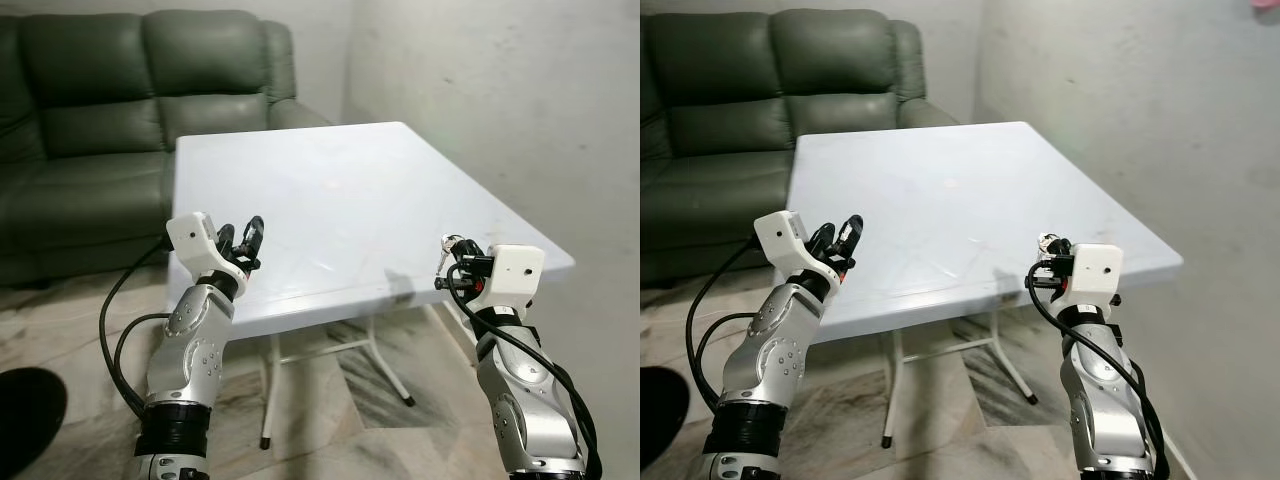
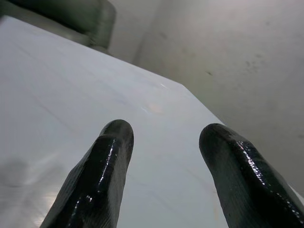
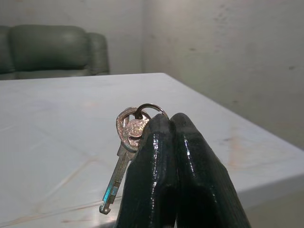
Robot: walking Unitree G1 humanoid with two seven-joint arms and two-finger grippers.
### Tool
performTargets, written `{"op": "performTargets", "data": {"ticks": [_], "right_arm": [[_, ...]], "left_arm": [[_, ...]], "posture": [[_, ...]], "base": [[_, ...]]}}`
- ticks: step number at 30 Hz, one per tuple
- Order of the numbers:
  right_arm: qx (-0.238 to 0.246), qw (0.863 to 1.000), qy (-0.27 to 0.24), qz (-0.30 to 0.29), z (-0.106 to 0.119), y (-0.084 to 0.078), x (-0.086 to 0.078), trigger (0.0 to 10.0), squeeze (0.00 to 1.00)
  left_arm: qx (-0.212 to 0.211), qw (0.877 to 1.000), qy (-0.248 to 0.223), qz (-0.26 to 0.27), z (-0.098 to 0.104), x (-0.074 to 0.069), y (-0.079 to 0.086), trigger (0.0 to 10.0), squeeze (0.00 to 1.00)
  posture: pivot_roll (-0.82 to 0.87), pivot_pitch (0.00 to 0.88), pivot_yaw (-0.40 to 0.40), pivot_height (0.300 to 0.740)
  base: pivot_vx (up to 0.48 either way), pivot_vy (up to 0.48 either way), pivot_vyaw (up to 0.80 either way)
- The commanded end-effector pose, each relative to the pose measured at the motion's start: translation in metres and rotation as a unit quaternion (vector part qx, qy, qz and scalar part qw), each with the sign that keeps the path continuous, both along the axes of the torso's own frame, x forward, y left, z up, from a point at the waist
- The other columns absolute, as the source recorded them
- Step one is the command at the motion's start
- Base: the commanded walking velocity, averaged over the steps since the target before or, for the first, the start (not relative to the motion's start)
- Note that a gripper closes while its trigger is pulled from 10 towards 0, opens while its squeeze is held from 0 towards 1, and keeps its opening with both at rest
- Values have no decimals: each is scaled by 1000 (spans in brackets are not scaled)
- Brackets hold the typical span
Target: Hang keys on a hook
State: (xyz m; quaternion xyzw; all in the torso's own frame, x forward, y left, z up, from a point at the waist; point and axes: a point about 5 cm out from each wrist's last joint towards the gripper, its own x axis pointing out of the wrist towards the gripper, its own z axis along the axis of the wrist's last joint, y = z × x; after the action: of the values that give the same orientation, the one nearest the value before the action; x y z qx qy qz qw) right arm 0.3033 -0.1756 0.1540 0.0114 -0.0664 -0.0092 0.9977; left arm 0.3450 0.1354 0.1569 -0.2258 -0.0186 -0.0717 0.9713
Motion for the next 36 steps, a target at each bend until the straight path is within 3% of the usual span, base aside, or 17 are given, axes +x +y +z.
{"op": "performTargets", "data": {"ticks": [1,22,26,28,36], "right_arm": [[-1,1000,-3,1,3,2,1,10000,0],[7,1000,1,22,0,15,2,10000,0],[6,1000,3,26,-1,18,1,10000,0],[7,1000,4,29,-2,19,0,10000,0],[3,999,8,34,-3,19,0,10000,0]], "left_arm": [[9,1000,0,-1,6,4,-3,10000,0],[8,1000,-11,-12,8,6,-7,10000,0],[29,999,-16,-26,8,5,-10,10000,0],[9,999,-11,-29,6,4,-10,10000,0],[6,1000,-1,-13,4,5,-9,10000,0]], "posture": [[-11,0,-16,740],[-4,0,-32,740],[-4,0,-36,740],[-4,0,-36,740],[0,0,-43,740]], "base": [[0,0,-769],[0,0,-768],[0,0,-769],[0,0,-769],[0,-173,-767]]}}
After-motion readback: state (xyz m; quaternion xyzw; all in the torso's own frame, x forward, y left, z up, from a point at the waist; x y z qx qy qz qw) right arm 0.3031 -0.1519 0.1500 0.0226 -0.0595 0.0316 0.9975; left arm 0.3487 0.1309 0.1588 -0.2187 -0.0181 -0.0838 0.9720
